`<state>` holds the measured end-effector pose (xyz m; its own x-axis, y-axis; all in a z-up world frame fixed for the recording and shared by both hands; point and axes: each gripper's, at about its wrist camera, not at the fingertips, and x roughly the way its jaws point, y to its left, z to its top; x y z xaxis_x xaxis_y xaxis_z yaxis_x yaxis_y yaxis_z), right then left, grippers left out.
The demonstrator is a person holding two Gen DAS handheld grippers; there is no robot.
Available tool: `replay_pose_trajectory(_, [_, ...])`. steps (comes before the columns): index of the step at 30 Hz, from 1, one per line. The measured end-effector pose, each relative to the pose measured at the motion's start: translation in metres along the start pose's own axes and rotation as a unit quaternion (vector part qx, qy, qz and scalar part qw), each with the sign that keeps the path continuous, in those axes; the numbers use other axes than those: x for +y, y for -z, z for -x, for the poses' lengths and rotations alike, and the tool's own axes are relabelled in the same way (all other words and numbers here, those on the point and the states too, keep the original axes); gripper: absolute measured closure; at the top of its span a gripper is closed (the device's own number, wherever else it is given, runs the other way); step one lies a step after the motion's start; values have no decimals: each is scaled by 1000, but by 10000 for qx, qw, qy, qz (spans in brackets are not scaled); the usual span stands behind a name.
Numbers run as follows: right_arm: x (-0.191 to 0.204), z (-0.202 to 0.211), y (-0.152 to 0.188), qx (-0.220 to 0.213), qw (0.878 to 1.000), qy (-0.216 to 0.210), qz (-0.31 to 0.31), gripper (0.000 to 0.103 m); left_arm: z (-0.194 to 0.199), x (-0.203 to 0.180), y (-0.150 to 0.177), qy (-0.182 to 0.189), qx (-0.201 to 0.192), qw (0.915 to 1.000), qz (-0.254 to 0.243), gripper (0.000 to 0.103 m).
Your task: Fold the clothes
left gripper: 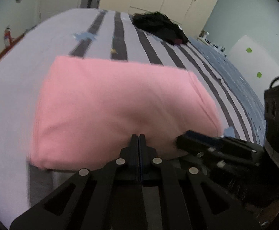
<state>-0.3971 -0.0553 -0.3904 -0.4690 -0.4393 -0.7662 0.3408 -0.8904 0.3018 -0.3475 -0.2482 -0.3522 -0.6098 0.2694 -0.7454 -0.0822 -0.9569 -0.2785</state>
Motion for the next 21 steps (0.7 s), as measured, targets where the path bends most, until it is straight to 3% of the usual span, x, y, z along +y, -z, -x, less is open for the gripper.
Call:
replay_pose_trajectory(4, [-14,8,-2,-19,9998,170,-141,86,15,24,-4,-506,-132,9983,261,101])
replay_pose_trajectory(8, [-28,15,-4,-38,9990,340,-283,89,-1,44,9,-503,-1,9979,401,101])
replay_pose_trajectory(12, [-42,23,-6,-57,9978,510,-424,89,4,44,-4,-510,-6,9984,250,101])
replay_pose_trajectory(16, [-51,38,-12,-255,9955,687,-602,89,11,55,-4,-839,-31,9963,206,101])
replay_pose_trajectory(21, [-69,38,-10,-203,9938,932,-565,89,5,60,-6,-928,-10,9956,81,101])
